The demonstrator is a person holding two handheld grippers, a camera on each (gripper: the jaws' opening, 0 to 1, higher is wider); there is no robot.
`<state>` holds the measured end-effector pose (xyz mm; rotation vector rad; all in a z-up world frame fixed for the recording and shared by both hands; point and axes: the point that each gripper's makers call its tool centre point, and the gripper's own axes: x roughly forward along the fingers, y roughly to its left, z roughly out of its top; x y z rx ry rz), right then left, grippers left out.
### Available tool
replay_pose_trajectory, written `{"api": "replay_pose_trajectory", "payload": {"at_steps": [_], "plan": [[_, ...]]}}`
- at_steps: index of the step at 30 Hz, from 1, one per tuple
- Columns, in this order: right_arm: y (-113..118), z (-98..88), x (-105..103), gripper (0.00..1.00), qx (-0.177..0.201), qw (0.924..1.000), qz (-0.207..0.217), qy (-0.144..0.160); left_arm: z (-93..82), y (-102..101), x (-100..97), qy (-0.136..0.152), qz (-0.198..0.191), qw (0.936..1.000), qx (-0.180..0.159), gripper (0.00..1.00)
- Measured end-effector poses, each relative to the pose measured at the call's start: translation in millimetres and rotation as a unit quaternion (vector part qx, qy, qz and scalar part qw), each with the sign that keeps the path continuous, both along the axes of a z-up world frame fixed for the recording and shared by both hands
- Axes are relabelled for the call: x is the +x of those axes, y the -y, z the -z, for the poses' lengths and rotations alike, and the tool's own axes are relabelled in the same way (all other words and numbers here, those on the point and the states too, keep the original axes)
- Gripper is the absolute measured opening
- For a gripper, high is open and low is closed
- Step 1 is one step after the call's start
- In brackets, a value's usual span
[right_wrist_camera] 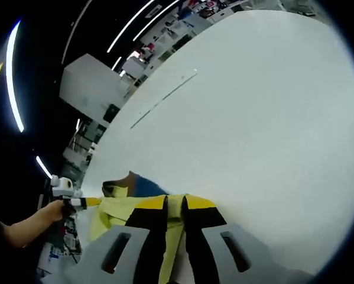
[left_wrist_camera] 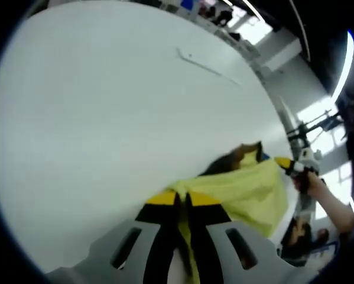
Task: Fold the garment on the visible template until the final outline fits inside the template.
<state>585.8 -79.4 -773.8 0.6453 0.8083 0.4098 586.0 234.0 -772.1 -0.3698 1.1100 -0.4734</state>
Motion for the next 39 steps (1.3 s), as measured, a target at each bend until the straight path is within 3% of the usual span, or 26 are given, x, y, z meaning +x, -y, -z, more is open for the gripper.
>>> {"api": "replay_pose_trajectory", "payload": {"at_steps": [11,15,25,28,29,33,39], "plan": [[-11,-11.3,-5,0.3,0.011,0.9995,-0.016,0.025,-3.3,1,-1.2,0.012,-0.007,0.9999,-0.007,0.09],[-15,-18.8,-10,0.38,0.051,0.9987,-0.001,0.01,-6.5,2,-2.5,0.012,-0.017,0.9997,-0.013,0.12],[-11,-28.2,-34,0.44,0.011,0.9996,-0.015,0.021,-16.5,-10,-11.5,0.019,-0.045,0.9983,-0.031,0.17],[-12,-35.7,-40,0.45,-0.009,0.9989,-0.018,0.042,-23.4,-11,-11.7,0.042,-0.045,0.9973,-0.038,0.18],[-13,-39.5,-42,0.44,-0.013,0.9985,-0.017,0.051,-28.3,-10,-9.7,0.066,-0.038,0.9962,-0.042,0.2],[-14,-45.9,-41,0.44,-0.006,0.9979,-0.01,0.063,-42.6,-2,-13.0,0.105,-0.017,0.9925,-0.06,0.28],[-13,-65.5,-34,0.43,-0.031,0.9914,-0.017,0.126,-53.9,-6,-14.8,0.152,0.01,0.9878,-0.033,0.43]]}}
